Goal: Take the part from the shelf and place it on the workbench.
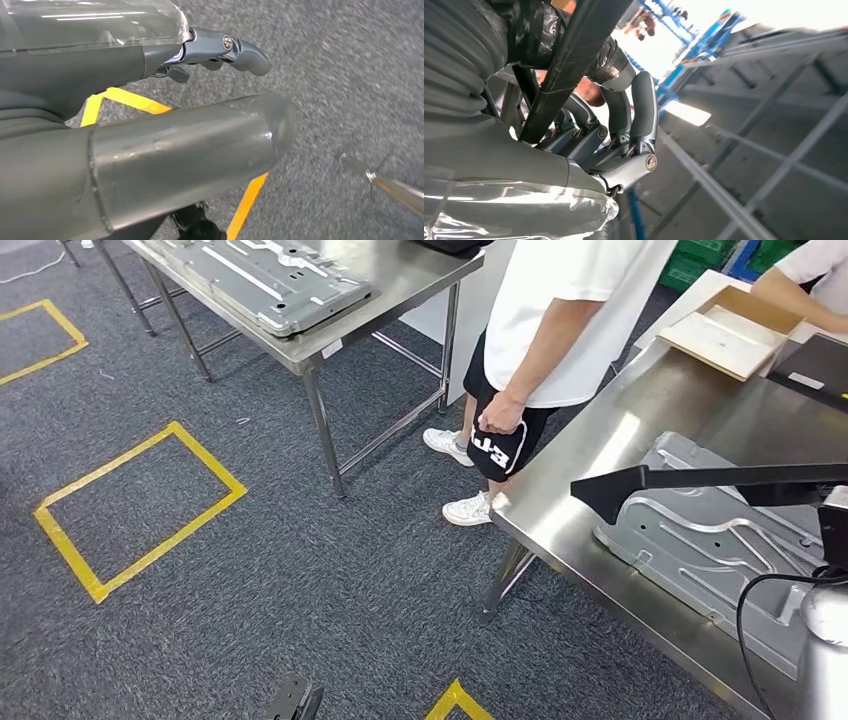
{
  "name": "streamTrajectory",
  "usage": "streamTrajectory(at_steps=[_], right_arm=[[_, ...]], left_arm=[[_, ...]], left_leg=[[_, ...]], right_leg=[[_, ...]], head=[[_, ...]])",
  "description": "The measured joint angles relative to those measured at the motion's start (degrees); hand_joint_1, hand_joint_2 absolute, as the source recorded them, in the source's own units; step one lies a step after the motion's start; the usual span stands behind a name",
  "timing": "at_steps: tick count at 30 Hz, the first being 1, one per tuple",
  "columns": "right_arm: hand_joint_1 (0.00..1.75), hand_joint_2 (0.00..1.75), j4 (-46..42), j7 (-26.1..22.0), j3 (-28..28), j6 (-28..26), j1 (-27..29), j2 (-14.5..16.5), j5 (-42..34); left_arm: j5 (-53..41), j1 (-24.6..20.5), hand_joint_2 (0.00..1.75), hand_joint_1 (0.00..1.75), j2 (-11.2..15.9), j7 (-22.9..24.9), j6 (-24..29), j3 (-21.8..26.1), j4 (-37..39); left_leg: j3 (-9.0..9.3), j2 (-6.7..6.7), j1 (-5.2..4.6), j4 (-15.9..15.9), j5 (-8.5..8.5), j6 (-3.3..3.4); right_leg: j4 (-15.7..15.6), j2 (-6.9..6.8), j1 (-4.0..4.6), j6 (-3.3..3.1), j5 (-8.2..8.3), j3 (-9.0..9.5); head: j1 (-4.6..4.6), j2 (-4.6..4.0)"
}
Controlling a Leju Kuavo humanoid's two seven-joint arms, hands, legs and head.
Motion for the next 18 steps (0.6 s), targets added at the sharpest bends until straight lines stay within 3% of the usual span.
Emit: streamTrajectory(at_steps=[2,4,6,7,8,9,10,12,13,15,17,18], right_arm=[[1.75,1.75,1.2,0.0,-0.7,0.1,-0.2,-0.7,0.0],[1.75,1.75,2.7,0.2,-1.6,0.2,-0.8,-1.6,-0.1],[1.75,1.75,4.7,0.3,-2.4,0.3,-1.4,-2.2,-0.2],[1.75,1.75,5.8,0.3,-2.6,0.4,-1.6,-2.3,-0.3],[1.75,1.75,7.1,0.3,-3.0,0.5,-1.6,-2.5,-0.4],[1.75,1.75,8.2,0.3,-3.3,0.6,-1.6,-2.7,-0.4],[1.75,1.75,9.3,0.3,-3.7,0.8,-1.7,-2.9,-0.4],[1.75,1.75,11.1,0.3,-4.4,1.1,-2.1,-3.3,-0.5],[1.75,1.75,12.1,0.4,-4.7,1.2,-2.5,-3.4,-0.5],[1.75,1.75,14.4,0.7,-5.4,1.7,-3.4,-3.9,-0.5],[1.75,1.75,17.6,1.6,-6.0,2.7,-4.5,-5.0,0.0],[1.75,1.75,19.7,2.4,-6.3,3.4,-5.4,-5.8,0.6]], left_arm=[[0.0,-0.1,0.00,0.00,0.0,-0.5,-0.6,0.0,0.0],[0.0,-0.1,0.00,0.00,0.0,-1.0,-1.1,0.0,0.0],[0.0,0.1,0.00,0.00,0.1,-1.5,-1.4,0.0,0.0],[0.0,0.2,0.00,0.00,0.1,-1.7,-1.5,0.0,0.0],[0.0,0.4,0.00,0.00,0.2,-1.8,-1.6,0.0,0.0],[0.0,0.4,0.00,0.00,0.2,-1.8,-1.6,0.0,0.0],[0.0,0.5,0.00,0.00,0.3,-1.9,-1.7,0.0,0.0],[0.0,0.4,0.00,0.00,0.4,-1.9,-1.7,0.0,0.0],[0.0,0.4,0.00,0.00,0.5,-2.0,-1.7,0.0,0.0],[0.0,0.3,0.00,0.00,0.6,-2.0,-1.7,0.0,0.0],[0.0,0.1,0.00,0.00,0.7,-2.1,-1.7,0.0,0.0],[-0.1,0.1,0.00,0.00,0.7,-2.1,-1.7,0.0,0.0]], left_leg=[[0.17,0.65,0.04,0.1,-0.25,-0.54],[-0.69,-1.11,0.20,2.5,-2.01,-1.05],[-3.80,-3.83,0.41,9.4,-5.71,-1.29],[-5.74,-4.47,0.48,13.4,-7.33,-1.32],[-7.24,-4.75,0.51,16.3,-8.05,-1.32],[-7.84,-4.88,0.51,17.1,-7.59,-1.26],[-7.35,-5.02,0.50,15.5,-6.04,-1.12],[-4.17,-6.01,0.45,7.9,-1.75,-0.46],[-2.75,-6.64,0.41,4.5,-0.45,-0.10],[-1.86,-7.20,0.23,2.2,-0.13,0.34],[-2.24,-6.76,0.14,3.0,-0.52,0.69],[-2.35,-6.58,0.16,3.1,-0.48,0.97]], right_leg=[[-0.2,1.27,-0.15,-0.73,0.33,-0.08],[-0.5,2.39,-0.52,-1.53,0.72,-0.01],[-0.6,3.56,-0.63,-2.06,0.94,-0.07],[-0.6,4.19,-0.57,-2.15,0.97,-0.13],[-0.5,4.92,-0.51,-2.18,0.98,-0.16],[-0.5,5.65,-0.46,-2.18,0.98,-0.16],[-0.4,6.39,-0.43,-2.16,0.97,-0.15],[0.0,7.57,-0.44,-2.03,0.80,-0.22],[0.5,8.06,-0.38,-1.83,0.59,-0.43],[1.7,8.82,-0.53,-1.12,0.02,-1.21],[3.1,9.27,-0.89,-0.18,-0.63,-2.03],[4.1,8.70,-1.02,0.20,-1.23,-2.50]], head=[[-0.01,-0.01],[-0.03,0.00],[-0.05,0.01],[-0.05,0.01],[-0.05,0.01],[-0.05,0.02],[-0.05,0.02],[-0.05,0.01],[-0.04,0.00],[-0.03,0.01],[-0.04,0.02],[-0.01,0.01]])
